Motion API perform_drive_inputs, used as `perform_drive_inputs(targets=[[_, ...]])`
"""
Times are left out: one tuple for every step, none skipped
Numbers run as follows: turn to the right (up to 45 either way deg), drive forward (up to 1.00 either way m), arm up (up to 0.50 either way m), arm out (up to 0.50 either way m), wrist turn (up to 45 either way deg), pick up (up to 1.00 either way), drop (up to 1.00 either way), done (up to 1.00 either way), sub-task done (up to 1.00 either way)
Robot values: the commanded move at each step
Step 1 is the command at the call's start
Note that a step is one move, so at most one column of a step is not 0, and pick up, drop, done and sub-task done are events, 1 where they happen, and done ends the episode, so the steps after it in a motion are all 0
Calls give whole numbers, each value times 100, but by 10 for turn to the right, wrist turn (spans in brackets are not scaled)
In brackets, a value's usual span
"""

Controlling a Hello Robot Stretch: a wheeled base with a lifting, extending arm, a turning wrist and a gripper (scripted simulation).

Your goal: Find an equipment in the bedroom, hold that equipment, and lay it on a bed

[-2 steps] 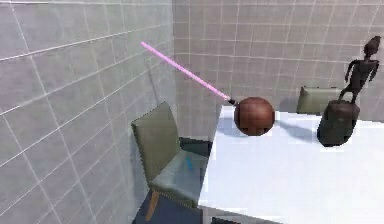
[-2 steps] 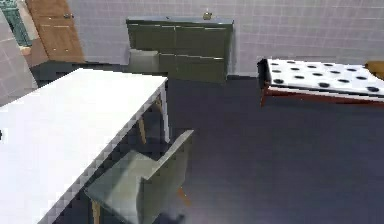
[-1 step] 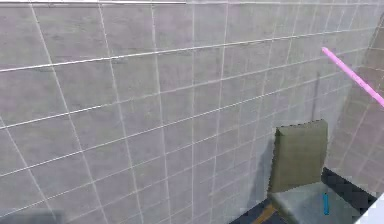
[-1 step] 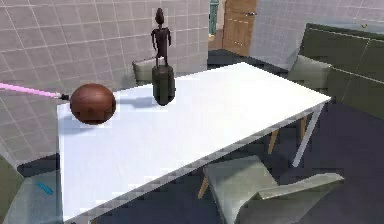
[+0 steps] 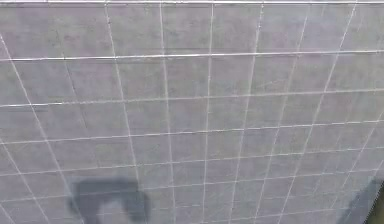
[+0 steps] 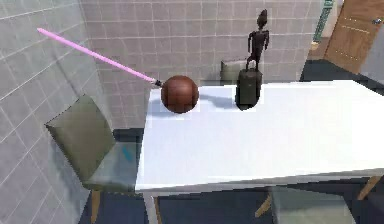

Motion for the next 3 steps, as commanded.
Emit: perform_drive_inputs(targets=[[450,0,0,0,0,0,0,0,0],[60,0,0,0,0,0,0,0,0],[0,70,0,0,0,0,0,0,0]])
